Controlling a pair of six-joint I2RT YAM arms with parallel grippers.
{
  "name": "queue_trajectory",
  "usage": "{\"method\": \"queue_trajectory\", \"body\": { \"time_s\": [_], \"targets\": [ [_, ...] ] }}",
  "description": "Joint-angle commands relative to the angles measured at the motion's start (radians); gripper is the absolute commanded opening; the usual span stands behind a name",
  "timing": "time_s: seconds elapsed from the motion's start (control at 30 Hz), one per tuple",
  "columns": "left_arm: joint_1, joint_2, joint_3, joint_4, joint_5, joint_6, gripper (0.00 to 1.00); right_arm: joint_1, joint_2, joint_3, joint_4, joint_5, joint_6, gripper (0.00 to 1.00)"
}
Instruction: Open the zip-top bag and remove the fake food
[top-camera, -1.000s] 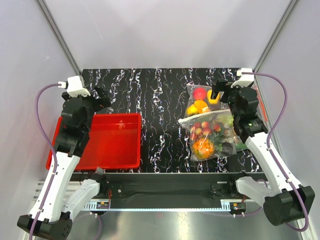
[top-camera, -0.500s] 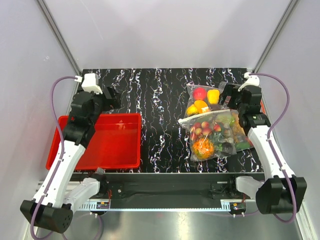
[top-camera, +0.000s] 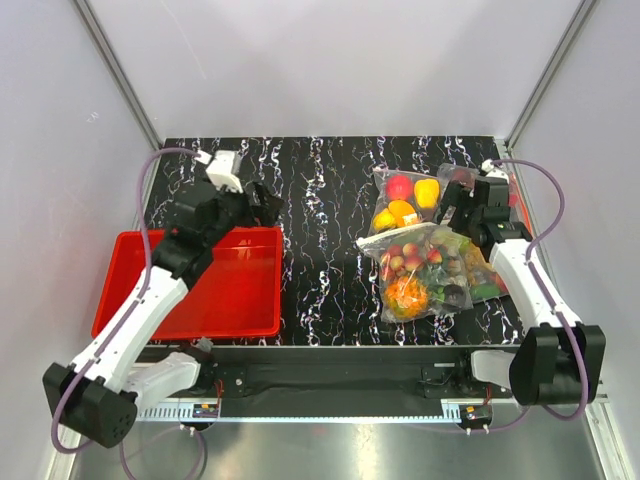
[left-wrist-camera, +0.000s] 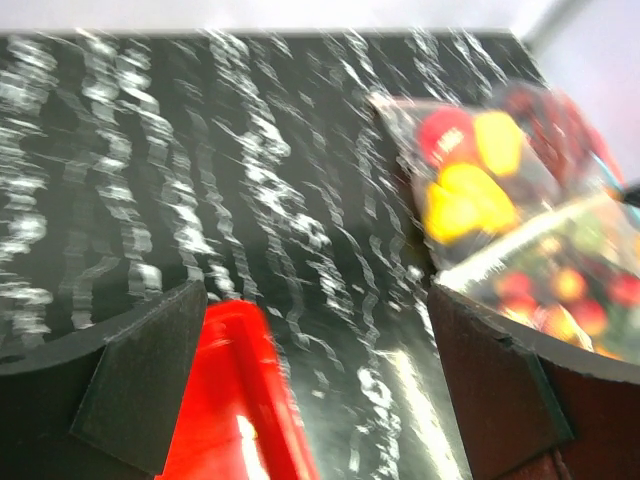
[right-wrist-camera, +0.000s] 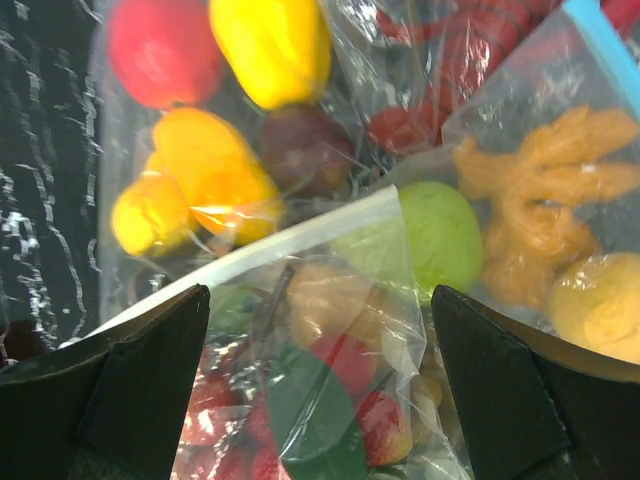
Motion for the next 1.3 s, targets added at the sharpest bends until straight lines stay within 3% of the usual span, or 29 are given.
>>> {"method": "queue_trajectory", "body": {
  "time_s": [0.0, 0.27, 0.37, 0.4, 0.43, 0.5, 0.53, 0.6, 0.63, 0.7, 1.27],
  "targets": [
    [-0.063, 0.045, -0.023, 0.130, 0.102, -0.058, 0.99, -0.009, 0.032, -0.020, -0.002, 0.022, 0.039, 1.00],
    [-0.207, 0.163, -0.049, 0.254, 0.097, -0.103, 0.99, -0.046, 0.084, -0.049, 0.019, 0.009, 0.042, 1.00],
    [-0.249, 0.197, -0.058, 0.321, 0.106, -0.117, 0.99, -0.049, 0.117, -0.055, 0.048, -0.069, 0.041, 0.92],
    [-0.255, 0.204, -0.064, 0.338, 0.113, -0.123, 0.99, -0.049, 0.129, -0.055, 0.070, -0.134, 0.041, 0.84],
    [-0.261, 0.214, -0.069, 0.369, 0.128, -0.129, 0.99, -0.048, 0.137, -0.057, 0.078, -0.168, 0.041, 0.68],
    [-0.275, 0.238, -0.085, 0.415, 0.140, -0.150, 0.99, -0.049, 0.149, -0.055, 0.105, -0.268, 0.052, 0.54],
    [-0.276, 0.247, -0.092, 0.430, 0.154, -0.157, 0.99, -0.049, 0.155, -0.052, 0.114, -0.302, 0.053, 0.39],
    [-0.281, 0.272, -0.107, 0.479, 0.163, -0.181, 0.99, -0.049, 0.166, -0.050, 0.142, -0.378, 0.072, 0.25],
    [-0.279, 0.281, -0.119, 0.493, 0.174, -0.189, 0.98, -0.049, 0.167, -0.049, 0.150, -0.397, 0.081, 0.11],
    [-0.281, 0.310, -0.133, 0.535, 0.183, -0.209, 0.98, -0.049, 0.163, -0.049, 0.166, -0.425, 0.099, 0.00],
    [-0.318, 0.637, -0.107, 0.677, 0.223, -0.241, 0.83, -0.049, 0.029, -0.067, 0.222, -0.468, 0.177, 0.00]
  ]
}}
